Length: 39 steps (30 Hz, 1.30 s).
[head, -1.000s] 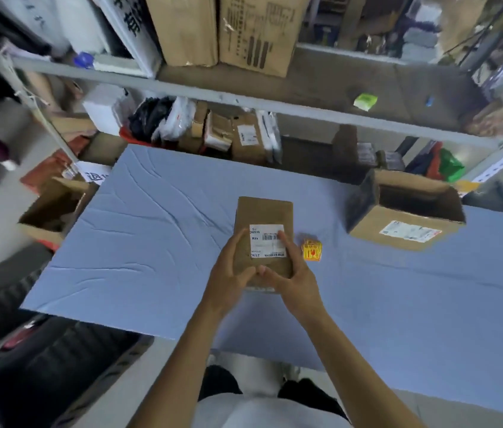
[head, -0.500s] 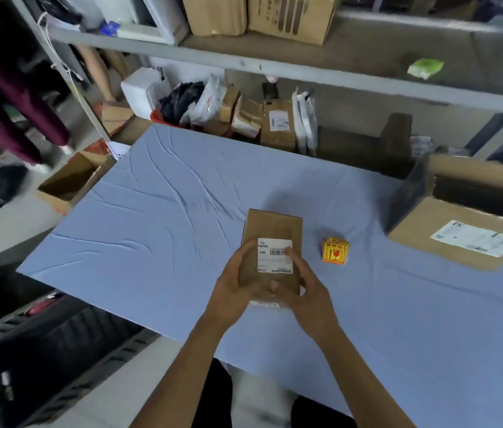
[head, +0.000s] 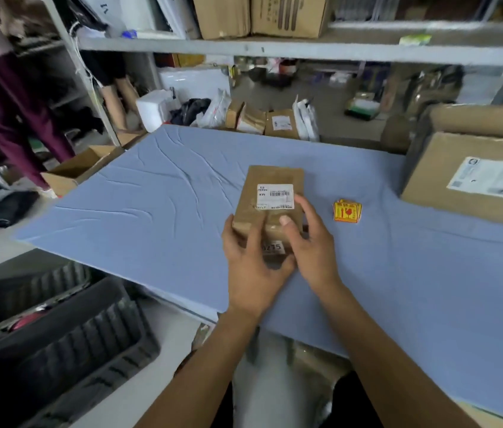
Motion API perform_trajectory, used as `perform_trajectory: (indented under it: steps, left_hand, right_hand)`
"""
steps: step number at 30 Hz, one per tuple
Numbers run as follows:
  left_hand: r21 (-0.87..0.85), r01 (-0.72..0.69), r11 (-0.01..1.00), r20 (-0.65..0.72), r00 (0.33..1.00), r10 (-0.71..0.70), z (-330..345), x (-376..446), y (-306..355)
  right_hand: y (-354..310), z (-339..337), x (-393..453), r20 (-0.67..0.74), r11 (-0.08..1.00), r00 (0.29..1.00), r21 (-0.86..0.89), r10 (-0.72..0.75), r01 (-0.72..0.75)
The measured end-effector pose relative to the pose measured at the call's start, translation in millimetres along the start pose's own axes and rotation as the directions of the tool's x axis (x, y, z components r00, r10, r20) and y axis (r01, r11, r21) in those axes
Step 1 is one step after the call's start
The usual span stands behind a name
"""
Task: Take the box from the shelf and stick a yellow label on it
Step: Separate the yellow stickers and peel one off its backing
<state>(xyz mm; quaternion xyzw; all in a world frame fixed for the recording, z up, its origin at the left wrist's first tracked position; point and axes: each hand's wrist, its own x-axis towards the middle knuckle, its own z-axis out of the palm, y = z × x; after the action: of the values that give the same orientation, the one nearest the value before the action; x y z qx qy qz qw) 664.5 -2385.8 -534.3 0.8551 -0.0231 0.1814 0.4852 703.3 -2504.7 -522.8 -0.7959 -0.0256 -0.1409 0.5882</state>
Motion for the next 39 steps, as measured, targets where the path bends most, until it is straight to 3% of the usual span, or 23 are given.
perform_trajectory:
  steps: [6, 11, 16, 21, 28, 30, 33, 35, 37, 39]
  left_hand:
    - [0.100, 0.115, 0.988, -0.075, 0.991, -0.108, 15.5, 14.2, 8.2]
    - [-0.020, -0.036, 0.999, 0.067, 0.997, 0.037, -12.5, 40.1, -20.5]
    - [-0.064, -0.139, 0.988, 0.193, 0.970, 0.149, -48.0, 73.2, -50.9]
    - [-0.211, -0.038, 0.977, 0.240, 0.967, 0.089, -62.9, 90.6, -73.3]
    - [-0.136, -0.067, 0.988, 0.137, 0.987, 0.086, -58.5, 98.4, -73.4]
    - [-0.020, -0.106, 0.994, 0.054, 0.993, 0.107, -58.0, 92.4, -68.2]
    - [0.414, -0.223, 0.883, -0.142, 0.942, 0.305, -45.5, 69.8, -39.7]
    - [0.476, -0.351, 0.807, -0.086, 0.894, 0.440, -23.9, 53.6, -11.4]
    - [0.367, -0.467, 0.805, 0.064, 0.876, 0.479, 8.3, 42.2, 11.1]
    - [0.181, -0.471, 0.863, 0.260, 0.870, 0.420, 41.5, 36.8, 30.5]
  right_hand:
    - [4.2, -17.0, 1.7, 0.144, 0.998, 0.990, -0.055, -0.011, 0.019]
    - [7.1, -44.6, 26.1, 0.259, 0.925, 0.960, -0.327, -0.107, 0.191]
    - [10.8, -47.3, 56.3, 0.351, 0.885, 0.933, -0.408, -0.076, 0.225]
    - [18.9, -26.1, 60.2, 0.249, 0.844, 0.958, -0.474, -0.146, 0.251]
    - [24.0, -13.0, 60.5, 0.169, 0.846, 0.971, -0.479, -0.172, 0.233]
    - [22.7, -20.0, 57.8, 0.208, 0.846, 0.964, -0.472, -0.166, 0.248]
    - [21.0, -38.5, 49.8, 0.238, 0.820, 0.957, -0.508, -0.163, 0.266]
    - [22.4, -53.2, 44.4, 0.208, 0.802, 0.964, -0.541, -0.164, 0.253]
    - [26.9, -69.4, 41.7, 0.128, 0.812, 0.982, -0.553, -0.139, 0.187]
    - [32.7, -87.0, 40.2, 0.021, 0.822, 0.994, -0.560, -0.110, 0.103]
